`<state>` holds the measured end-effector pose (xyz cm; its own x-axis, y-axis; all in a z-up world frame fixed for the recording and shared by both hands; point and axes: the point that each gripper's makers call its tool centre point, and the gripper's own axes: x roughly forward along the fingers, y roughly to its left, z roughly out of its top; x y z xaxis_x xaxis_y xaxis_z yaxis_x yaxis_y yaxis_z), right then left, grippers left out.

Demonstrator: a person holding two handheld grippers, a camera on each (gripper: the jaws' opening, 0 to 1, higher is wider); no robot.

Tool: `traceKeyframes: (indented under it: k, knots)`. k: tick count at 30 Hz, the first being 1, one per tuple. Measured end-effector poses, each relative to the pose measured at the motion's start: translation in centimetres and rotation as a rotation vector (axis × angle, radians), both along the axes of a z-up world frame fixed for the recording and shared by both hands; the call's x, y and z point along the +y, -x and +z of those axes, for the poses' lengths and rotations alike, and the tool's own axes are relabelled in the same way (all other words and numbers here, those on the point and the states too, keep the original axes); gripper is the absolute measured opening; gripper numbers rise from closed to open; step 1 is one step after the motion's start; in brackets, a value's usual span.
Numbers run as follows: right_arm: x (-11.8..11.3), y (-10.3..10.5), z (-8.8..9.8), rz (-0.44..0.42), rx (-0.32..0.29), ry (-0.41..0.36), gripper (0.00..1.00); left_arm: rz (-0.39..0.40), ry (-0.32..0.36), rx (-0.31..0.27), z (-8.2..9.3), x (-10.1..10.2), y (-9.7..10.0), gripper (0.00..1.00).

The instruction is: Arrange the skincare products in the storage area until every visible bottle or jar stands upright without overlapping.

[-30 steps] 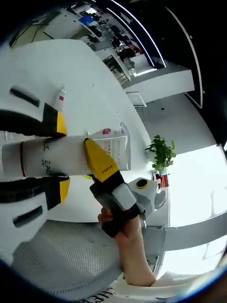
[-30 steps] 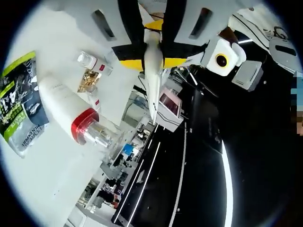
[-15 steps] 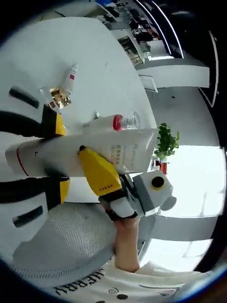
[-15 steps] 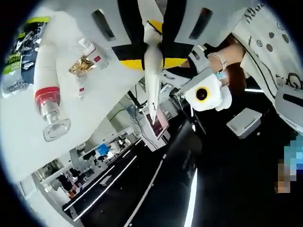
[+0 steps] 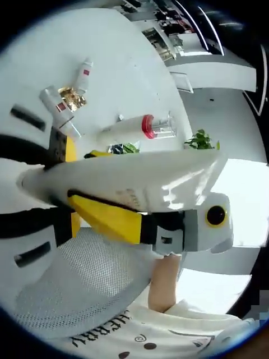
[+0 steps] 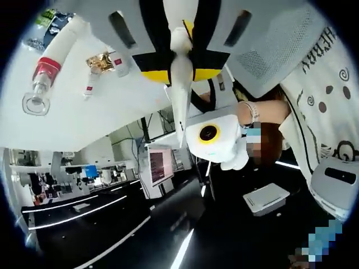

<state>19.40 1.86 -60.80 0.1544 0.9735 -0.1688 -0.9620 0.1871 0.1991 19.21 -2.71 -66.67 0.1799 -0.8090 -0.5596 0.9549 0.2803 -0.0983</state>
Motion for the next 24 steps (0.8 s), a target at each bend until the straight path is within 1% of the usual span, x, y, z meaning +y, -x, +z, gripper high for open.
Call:
traceKeyframes:
  k: [2, 4, 10, 11, 13, 17, 24]
  knots:
    - [0.0, 0.1, 0.0, 0.035, -0.041, 0.021, 0.12, -0.012, 0.006, -0.01, -0.1, -0.1, -0.1, 0.29]
    - [0.0, 0.4, -0.1, 0.082, -0.079, 0.046, 0.12, -0.02, 0.016, -0.005, -0.1, -0.3, 0.0, 0.29]
    - [-0.2, 0.6, -0.6, 0.151, -0.11, 0.092, 0.12, -0.034, 0.032, -0.001, -0.7, -0.7, 0.2, 0.27]
    - [-0.2, 0.7, -0.7, 0.171, -0.122, 0.103, 0.12, -0.038, 0.039, -0.002, -0.7, -0.9, 0.4, 0.27]
    - [-0.3, 0.8, -0.8, 0.186, -0.126, 0.114, 0.12, -0.039, 0.051, -0.006, -0.6, -1.1, 0.6, 0.27]
    - [-0.6, 1.2, -0.8, 0.231, -0.135, 0.116, 0.12, -0.044, 0.068, -0.003, -0.5, -1.3, 0.8, 0.26]
    - [-0.9, 1.2, -1.1, 0.275, -0.155, 0.163, 0.12, -0.054, 0.061, -0.026, -0.7, -1.5, 0.7, 0.25]
